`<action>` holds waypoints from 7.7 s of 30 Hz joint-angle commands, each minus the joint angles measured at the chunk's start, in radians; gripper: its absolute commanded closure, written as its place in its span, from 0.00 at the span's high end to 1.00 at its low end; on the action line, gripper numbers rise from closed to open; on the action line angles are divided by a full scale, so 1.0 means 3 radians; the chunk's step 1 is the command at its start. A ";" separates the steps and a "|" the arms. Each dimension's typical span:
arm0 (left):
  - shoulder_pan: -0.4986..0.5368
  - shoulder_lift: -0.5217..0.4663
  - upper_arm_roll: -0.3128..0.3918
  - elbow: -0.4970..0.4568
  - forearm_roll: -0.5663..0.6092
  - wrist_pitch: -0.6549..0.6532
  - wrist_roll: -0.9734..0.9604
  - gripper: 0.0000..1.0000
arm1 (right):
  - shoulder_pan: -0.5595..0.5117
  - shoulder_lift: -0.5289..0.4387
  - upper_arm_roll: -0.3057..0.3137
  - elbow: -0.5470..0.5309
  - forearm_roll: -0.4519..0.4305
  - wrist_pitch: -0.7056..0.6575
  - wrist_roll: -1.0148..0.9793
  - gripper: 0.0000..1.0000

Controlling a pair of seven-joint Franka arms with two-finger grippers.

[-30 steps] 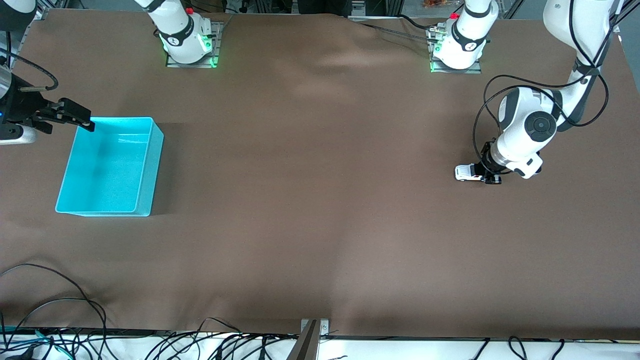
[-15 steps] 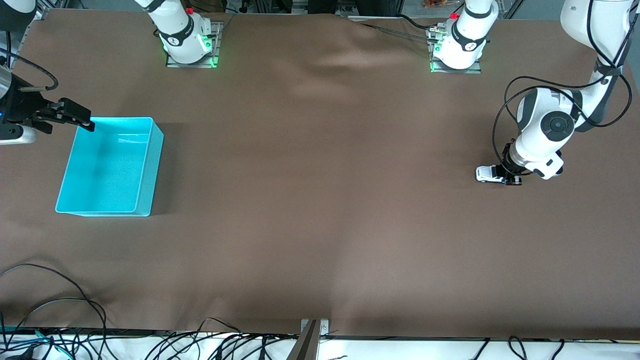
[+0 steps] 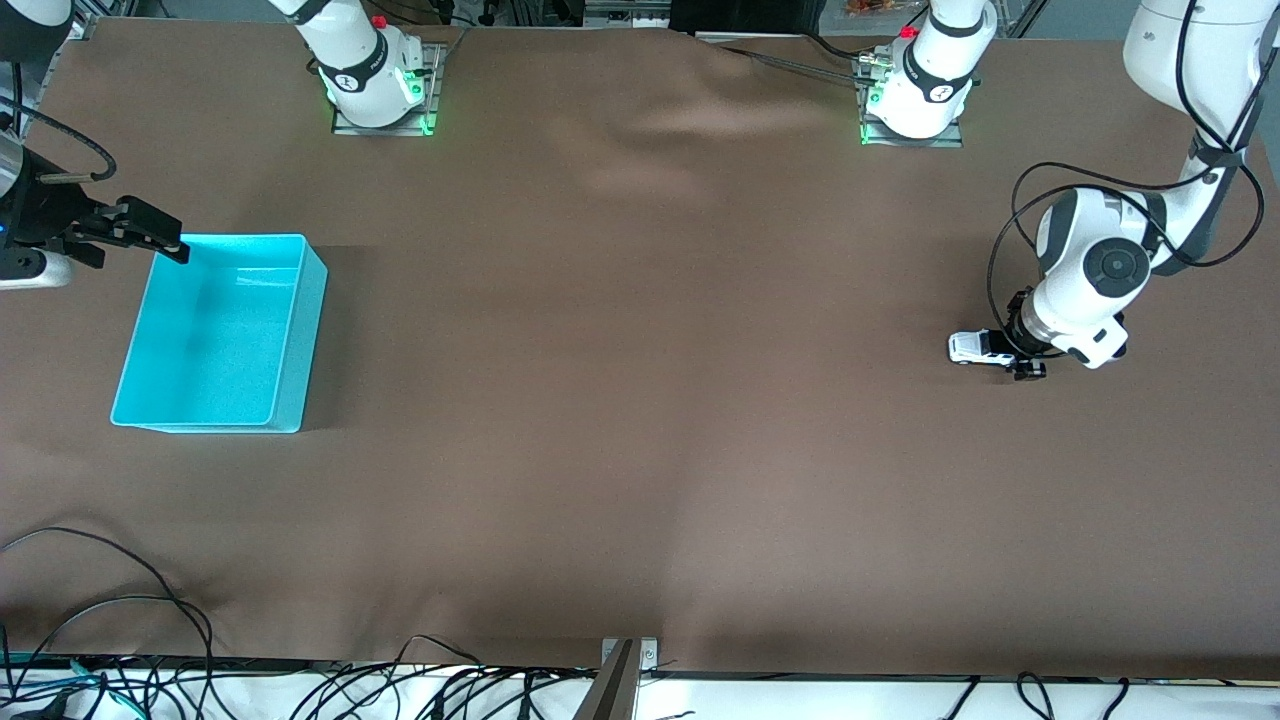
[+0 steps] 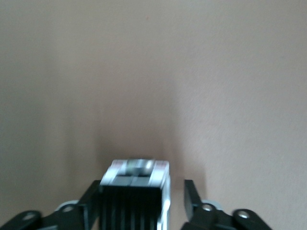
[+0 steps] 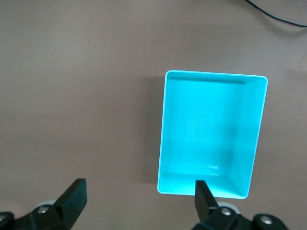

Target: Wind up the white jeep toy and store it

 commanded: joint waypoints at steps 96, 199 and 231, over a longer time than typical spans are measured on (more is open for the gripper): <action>0.0027 -0.0634 -0.0455 0.2753 -0.1273 -0.3372 0.5097 1.00 | -0.0009 0.0033 -0.0008 0.0055 -0.0003 -0.0012 -0.0034 1.00; 0.0038 -0.0629 -0.0455 0.2753 -0.1268 -0.3397 0.5092 1.00 | -0.0014 0.0038 -0.0008 0.0158 -0.0003 -0.0033 -0.0039 1.00; 0.0038 -0.0624 -0.0455 0.2753 -0.1268 -0.3397 0.5092 1.00 | -0.0060 0.0095 -0.0003 0.0148 0.0012 -0.0058 0.0232 1.00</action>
